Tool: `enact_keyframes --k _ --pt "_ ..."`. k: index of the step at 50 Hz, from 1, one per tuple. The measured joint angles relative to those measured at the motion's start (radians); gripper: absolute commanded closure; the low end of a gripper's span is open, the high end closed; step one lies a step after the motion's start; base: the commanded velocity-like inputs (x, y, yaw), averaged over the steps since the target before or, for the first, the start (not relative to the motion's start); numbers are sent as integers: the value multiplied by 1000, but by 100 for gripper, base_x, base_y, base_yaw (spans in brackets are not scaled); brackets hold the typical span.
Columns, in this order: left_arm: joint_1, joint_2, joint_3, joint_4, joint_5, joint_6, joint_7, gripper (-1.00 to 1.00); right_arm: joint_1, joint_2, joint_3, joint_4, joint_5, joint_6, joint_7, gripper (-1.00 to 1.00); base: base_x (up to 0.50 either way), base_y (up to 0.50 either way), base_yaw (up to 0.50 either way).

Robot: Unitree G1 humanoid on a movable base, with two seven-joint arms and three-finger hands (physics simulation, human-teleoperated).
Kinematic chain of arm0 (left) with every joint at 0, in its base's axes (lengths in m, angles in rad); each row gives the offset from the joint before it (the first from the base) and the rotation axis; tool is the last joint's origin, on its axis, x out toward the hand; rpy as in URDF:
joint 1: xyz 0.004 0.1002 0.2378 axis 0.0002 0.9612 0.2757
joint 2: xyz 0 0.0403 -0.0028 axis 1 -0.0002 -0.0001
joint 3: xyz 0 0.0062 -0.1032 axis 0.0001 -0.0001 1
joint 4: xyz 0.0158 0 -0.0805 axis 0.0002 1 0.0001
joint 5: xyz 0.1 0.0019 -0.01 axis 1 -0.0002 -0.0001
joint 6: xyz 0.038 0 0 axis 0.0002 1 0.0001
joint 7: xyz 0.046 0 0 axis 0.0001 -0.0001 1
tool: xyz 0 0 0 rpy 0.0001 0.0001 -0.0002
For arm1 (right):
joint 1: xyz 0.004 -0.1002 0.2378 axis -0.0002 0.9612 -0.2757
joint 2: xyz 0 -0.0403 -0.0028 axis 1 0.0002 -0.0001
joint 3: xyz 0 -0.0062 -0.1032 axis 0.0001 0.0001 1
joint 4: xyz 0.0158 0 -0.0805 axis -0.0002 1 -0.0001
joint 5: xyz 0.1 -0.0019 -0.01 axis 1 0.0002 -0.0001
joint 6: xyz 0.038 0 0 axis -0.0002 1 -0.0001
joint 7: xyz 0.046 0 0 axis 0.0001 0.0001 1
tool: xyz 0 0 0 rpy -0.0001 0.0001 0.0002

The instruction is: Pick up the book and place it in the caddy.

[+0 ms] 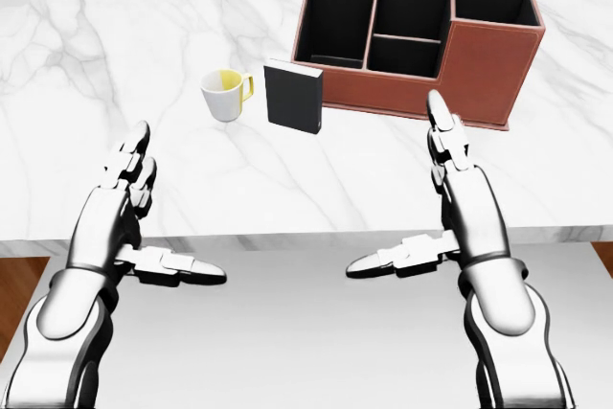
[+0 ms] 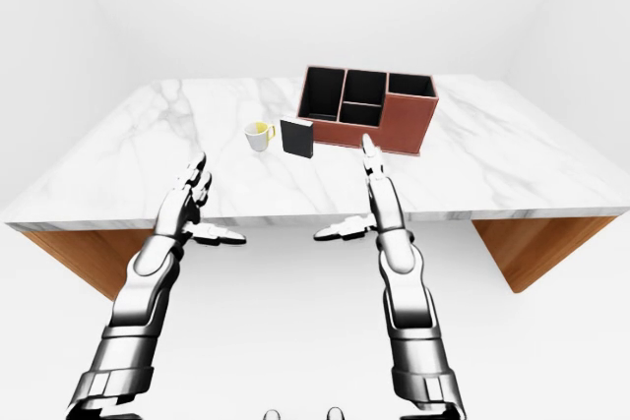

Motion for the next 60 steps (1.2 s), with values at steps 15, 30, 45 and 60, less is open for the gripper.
enact_keyframes --k 15,30,45,60 --pt "-133 52 23 39 -12 0 -11 -100 -162 -71 -34 -58 -13 0 61 -100 0 0 0" --pt "-255 99 39 36 -21 0 -23 -100 -244 -112 -49 -112 -39 0 120 -100 0 0 0" --pt "-374 154 59 -30 -44 0 -21 -100 -301 -143 -64 -111 -54 0 150 -100 0 0 0" --pt "-416 168 60 -54 -53 0 -15 -100 -323 -162 -69 -85 -66 0 157 -100 0 14 0"
